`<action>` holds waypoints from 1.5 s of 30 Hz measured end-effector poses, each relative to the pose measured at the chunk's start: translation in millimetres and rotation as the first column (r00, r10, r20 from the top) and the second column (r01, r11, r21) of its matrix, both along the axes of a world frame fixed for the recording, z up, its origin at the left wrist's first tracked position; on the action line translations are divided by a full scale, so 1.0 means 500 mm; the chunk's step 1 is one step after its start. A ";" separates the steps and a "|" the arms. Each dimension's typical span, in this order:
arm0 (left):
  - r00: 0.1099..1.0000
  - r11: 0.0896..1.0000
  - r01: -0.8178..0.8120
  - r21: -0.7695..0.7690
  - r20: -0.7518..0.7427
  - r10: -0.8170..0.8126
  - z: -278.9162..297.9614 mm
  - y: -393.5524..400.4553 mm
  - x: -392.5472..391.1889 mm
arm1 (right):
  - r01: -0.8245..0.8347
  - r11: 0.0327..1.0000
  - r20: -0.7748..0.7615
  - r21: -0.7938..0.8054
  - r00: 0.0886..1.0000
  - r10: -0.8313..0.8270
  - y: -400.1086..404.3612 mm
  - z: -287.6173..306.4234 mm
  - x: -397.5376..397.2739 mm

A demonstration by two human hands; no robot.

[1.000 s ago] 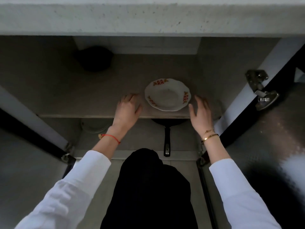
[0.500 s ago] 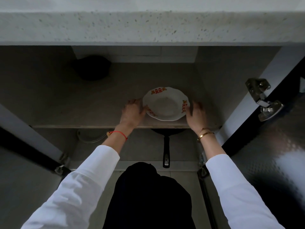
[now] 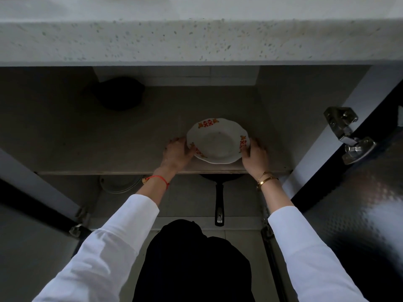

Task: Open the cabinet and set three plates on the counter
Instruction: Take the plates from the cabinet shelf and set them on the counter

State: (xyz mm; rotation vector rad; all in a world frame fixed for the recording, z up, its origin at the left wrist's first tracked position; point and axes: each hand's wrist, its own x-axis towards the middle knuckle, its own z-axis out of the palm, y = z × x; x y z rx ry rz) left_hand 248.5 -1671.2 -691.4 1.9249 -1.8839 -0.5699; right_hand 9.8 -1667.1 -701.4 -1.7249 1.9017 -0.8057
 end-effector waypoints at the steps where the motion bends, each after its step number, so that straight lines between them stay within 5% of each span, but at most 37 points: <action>1: 0.999 1.000 0.003 -0.007 -0.032 -0.004 0.002 0.001 -0.001 | -0.002 1.000 -0.003 -0.008 1.000 0.002 0.001 0.000 0.000; 28: 0.972 0.945 -0.062 -0.320 -0.234 -0.015 0.013 0.234 0.029 | -0.052 0.983 0.131 -0.176 0.988 0.076 0.212 -0.010 0.022; 45: 0.929 0.944 -0.159 -0.289 -0.367 0.044 0.030 0.333 0.047 | -0.048 0.963 0.208 -0.265 0.972 0.106 0.293 0.025 0.041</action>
